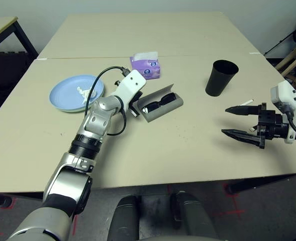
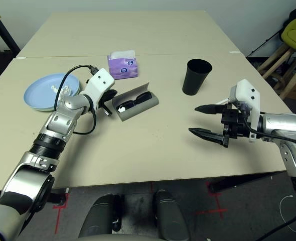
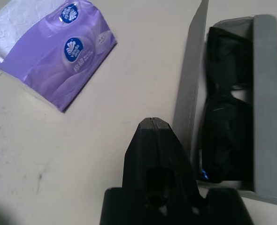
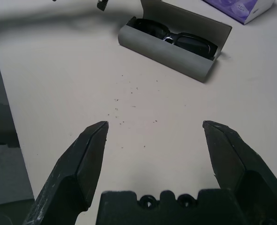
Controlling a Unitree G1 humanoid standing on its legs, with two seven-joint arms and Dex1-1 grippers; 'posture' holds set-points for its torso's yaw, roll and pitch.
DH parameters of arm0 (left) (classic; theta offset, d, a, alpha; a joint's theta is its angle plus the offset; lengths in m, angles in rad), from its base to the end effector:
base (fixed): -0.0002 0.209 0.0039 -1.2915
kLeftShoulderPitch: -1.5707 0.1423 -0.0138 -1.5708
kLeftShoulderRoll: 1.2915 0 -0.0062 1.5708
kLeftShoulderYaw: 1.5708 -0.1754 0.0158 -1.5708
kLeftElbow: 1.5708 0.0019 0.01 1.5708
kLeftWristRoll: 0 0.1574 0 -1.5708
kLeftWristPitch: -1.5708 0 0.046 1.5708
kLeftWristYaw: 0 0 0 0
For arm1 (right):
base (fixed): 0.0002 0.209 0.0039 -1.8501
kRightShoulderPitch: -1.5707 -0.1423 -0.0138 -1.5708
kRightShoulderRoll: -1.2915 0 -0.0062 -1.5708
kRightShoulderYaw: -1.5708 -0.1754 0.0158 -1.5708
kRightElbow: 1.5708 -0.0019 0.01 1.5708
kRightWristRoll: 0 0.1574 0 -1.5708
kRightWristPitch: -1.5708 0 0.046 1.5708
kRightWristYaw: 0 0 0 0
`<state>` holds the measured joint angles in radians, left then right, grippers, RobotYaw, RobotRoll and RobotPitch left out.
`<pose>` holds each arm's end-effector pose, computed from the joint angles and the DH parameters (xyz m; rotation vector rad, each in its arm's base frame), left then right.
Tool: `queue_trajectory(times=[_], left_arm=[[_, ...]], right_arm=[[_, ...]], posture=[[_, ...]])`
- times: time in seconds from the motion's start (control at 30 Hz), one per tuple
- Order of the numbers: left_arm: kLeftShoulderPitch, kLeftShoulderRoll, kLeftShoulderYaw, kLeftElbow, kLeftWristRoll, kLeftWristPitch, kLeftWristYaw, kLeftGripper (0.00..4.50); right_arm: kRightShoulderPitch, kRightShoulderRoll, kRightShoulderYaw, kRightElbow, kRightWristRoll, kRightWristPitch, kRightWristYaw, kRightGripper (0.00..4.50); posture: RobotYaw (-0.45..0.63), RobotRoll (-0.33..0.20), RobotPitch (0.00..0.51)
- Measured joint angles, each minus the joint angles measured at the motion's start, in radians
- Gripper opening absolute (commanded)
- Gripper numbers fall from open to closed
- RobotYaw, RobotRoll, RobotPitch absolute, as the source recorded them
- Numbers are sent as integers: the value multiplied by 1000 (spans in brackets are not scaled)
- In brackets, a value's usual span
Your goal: Organize and tidy the items on the table.
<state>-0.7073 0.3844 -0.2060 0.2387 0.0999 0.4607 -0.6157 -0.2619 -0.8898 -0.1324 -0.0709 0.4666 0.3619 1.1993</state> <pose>0.3284 0.1529 0.1752 0.5641 0.1800 -0.6441 0.2514 -0.2866 0.1997 -0.3703 0.1953 1.0684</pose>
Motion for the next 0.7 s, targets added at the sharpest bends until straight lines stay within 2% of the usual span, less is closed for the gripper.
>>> queue_trajectory(times=[0.3, 0.7], left_arm=[[83, 26, 0, -86, -8, 63, -29, 35], [94, 21, -4, -153, -27, 105, -42, 35]], right_arm=[[-30, 0, 2, 31, -9, -3, 4, 4500], [-31, -1, 3, 33, -30, -4, 16, 4500]], posture=[[-71, 0, 109], [-77, 0, 106]])
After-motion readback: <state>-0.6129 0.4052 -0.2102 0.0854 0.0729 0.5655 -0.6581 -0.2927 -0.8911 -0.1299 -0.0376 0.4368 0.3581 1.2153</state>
